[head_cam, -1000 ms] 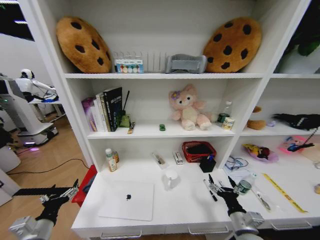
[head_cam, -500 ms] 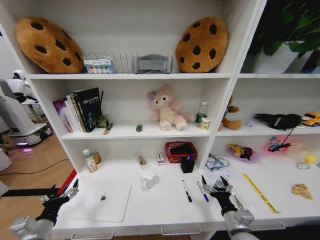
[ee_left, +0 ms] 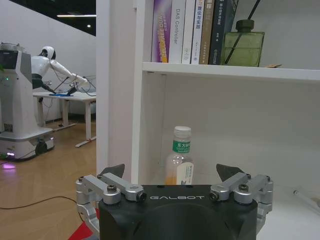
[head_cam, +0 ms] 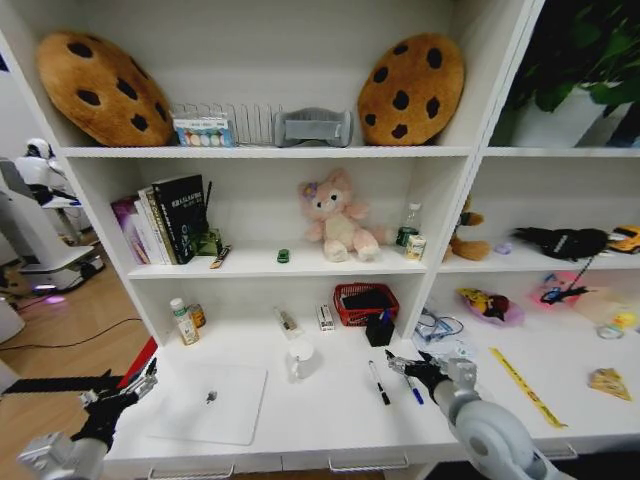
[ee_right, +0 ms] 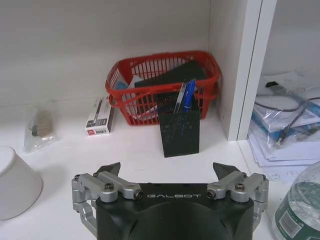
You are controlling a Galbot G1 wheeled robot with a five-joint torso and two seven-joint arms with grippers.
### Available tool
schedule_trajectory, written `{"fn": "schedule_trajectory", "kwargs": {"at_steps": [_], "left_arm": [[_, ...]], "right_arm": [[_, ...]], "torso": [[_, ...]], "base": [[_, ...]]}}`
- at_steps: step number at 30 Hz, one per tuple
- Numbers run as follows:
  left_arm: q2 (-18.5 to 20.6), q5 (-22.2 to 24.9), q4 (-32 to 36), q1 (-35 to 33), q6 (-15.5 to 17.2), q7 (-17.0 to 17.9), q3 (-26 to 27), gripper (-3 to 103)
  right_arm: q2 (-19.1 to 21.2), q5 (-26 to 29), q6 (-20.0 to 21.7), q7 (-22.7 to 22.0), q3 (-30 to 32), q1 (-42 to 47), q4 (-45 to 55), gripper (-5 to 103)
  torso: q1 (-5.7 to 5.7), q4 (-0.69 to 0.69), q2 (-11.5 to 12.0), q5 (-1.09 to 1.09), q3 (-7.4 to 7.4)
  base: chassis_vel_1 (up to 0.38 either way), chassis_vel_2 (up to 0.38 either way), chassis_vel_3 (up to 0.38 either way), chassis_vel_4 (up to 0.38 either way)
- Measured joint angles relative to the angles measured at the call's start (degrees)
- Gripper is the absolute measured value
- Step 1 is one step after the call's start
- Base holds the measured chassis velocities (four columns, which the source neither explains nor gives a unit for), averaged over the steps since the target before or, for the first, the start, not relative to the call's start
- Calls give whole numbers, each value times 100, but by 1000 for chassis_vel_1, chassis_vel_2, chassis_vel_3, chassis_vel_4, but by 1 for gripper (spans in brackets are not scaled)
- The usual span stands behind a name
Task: Organize the objects on the table.
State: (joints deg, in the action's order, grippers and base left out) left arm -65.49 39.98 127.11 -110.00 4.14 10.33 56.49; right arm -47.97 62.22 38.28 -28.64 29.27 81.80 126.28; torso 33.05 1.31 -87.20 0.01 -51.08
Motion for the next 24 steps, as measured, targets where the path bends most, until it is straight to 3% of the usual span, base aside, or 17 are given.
{"fn": "schedule_trajectory", "kwargs": {"at_steps": [7,16,24], "left_arm": [[0,0,0,0,0,0,0,100],[0,0,0,0,0,-1,0,100],[0,0,0,0,0,-1,0,100]], "right_arm": [[23,525,428,-35,-335,-551,-571,100],[-27,564,446,-61,-1327,-1647,-1459,100],[47,831,419,-174,-1739,-1910,-1638,100]], "torso": [[0,1,0,0,0],[0,-1,0,-1,0],[0,0,0,-1,0]], "base": [[0,0,0,0],[0,0,0,0],[0,0,0,0]]}}
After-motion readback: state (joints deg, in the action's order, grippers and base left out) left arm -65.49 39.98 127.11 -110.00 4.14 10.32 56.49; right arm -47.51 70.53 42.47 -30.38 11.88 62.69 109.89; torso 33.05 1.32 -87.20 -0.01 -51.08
